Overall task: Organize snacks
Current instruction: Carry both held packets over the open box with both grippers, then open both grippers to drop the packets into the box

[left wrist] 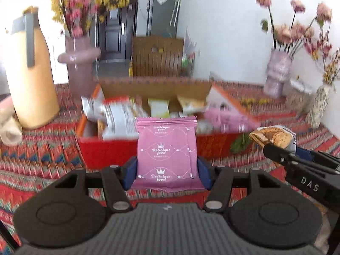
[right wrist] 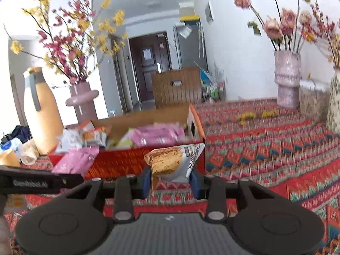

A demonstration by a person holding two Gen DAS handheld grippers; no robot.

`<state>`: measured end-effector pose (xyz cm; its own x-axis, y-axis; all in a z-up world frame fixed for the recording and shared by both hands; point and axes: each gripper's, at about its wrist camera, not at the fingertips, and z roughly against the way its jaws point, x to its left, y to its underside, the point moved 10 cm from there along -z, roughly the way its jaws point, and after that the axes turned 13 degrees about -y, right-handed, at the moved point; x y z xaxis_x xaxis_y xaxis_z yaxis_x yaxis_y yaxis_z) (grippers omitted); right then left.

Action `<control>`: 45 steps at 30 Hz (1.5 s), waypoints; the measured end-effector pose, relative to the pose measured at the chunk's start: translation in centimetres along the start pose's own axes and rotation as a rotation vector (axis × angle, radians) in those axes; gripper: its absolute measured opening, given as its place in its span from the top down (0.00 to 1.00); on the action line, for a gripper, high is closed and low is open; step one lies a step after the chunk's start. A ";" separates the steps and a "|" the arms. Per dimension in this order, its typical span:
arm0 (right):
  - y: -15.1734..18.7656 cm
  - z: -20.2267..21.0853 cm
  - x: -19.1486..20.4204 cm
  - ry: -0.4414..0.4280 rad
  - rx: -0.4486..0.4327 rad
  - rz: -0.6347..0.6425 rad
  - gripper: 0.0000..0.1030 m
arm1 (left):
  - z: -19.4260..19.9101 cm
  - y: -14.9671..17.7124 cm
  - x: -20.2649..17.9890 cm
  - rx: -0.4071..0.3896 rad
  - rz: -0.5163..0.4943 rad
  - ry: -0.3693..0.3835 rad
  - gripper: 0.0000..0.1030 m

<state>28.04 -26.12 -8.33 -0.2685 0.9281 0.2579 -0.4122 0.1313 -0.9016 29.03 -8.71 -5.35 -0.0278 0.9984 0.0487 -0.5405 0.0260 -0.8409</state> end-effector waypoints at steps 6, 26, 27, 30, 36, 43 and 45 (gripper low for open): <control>-4.0 -1.0 1.0 -0.005 -0.064 0.061 0.65 | -0.5 -3.8 1.4 -0.066 0.042 -0.037 0.42; -7.6 -11.2 1.6 -0.010 -0.039 0.137 0.56 | -7.9 -6.2 4.6 -0.099 0.142 -0.107 0.24; -7.5 -11.4 1.4 -0.002 -0.039 0.136 0.56 | -7.7 -6.2 4.9 -0.109 0.152 -0.112 0.16; -7.4 -11.6 0.4 0.018 -0.043 0.116 0.40 | -7.2 -6.6 5.6 -0.135 0.181 -0.119 0.04; -8.2 -10.5 -0.5 0.045 -0.101 0.098 0.03 | -6.0 -7.0 5.9 -0.150 0.197 -0.141 0.00; -8.9 -8.1 0.1 0.053 -0.099 0.100 0.00 | -2.9 -7.0 6.4 -0.158 0.183 -0.137 0.00; -8.8 -7.0 0.7 0.038 -0.087 0.104 0.00 | -1.8 -6.4 6.6 -0.159 0.173 -0.129 0.00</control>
<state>37.54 -24.22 -2.67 -0.2724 0.9505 0.1493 -0.3061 0.0615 -0.9500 33.84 -2.22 -0.61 -0.2205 0.9744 -0.0433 -0.3797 -0.1266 -0.9164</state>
